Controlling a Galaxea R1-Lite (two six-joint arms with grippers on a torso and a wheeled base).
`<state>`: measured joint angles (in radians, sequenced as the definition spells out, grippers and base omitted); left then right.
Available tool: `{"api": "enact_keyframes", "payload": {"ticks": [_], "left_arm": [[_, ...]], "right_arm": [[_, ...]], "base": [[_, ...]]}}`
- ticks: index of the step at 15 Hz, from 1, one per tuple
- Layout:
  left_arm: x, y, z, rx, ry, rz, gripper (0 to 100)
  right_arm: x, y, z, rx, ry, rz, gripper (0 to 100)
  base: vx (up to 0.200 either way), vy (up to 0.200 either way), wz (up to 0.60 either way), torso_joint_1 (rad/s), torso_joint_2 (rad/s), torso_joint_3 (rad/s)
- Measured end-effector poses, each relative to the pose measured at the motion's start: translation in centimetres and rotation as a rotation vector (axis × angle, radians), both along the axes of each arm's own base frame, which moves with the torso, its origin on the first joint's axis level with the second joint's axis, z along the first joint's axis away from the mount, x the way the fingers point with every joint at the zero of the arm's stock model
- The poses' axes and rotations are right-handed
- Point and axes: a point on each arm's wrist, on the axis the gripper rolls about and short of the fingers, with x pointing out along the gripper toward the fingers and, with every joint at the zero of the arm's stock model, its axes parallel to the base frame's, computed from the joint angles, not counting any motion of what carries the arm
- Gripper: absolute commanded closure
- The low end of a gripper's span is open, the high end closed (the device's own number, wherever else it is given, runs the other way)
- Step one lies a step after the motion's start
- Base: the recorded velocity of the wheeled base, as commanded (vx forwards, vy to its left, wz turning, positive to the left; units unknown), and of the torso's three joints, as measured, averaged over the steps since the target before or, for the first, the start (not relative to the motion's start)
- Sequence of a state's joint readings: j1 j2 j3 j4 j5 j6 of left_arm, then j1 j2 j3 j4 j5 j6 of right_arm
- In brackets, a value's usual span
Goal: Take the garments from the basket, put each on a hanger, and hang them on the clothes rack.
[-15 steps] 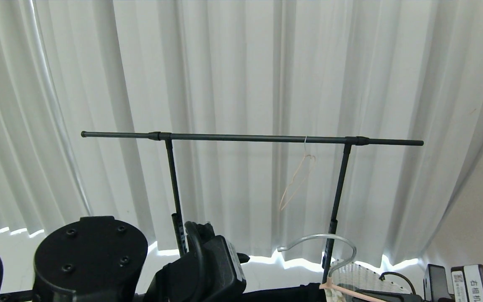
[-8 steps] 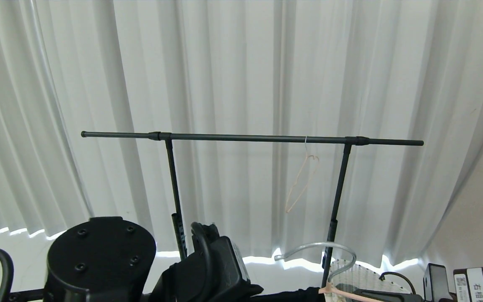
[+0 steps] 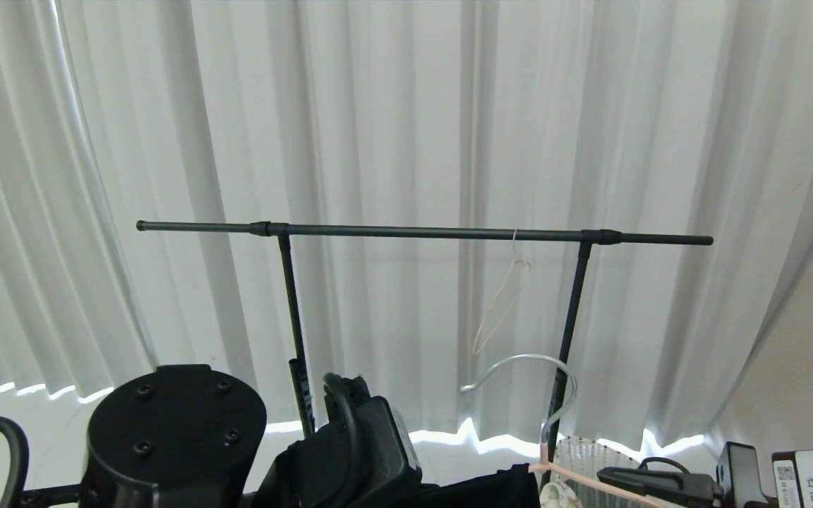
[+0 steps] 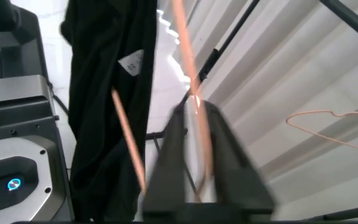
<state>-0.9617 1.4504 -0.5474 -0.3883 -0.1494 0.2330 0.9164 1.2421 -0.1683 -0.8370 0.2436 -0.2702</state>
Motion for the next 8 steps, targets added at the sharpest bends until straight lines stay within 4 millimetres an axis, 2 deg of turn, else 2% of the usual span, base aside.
{"api": "enact_keyframes", "payload": {"ticks": [4,8], "left_arm": [[0.1,0.4,-0.4,0.019,0.001,0.027,100],[0.9,1.5,-1.1,0.087,-0.056,0.211,100]], "right_arm": [[0.3,-0.4,-0.2,-0.033,-0.038,-0.074,0],[1.4,-1.5,-0.2,-0.033,-0.037,-0.180,0]], "base": [[0.000,0.000,0.00,0.000,0.00,0.000],[0.000,0.000,0.00,0.000,0.00,0.000]]}}
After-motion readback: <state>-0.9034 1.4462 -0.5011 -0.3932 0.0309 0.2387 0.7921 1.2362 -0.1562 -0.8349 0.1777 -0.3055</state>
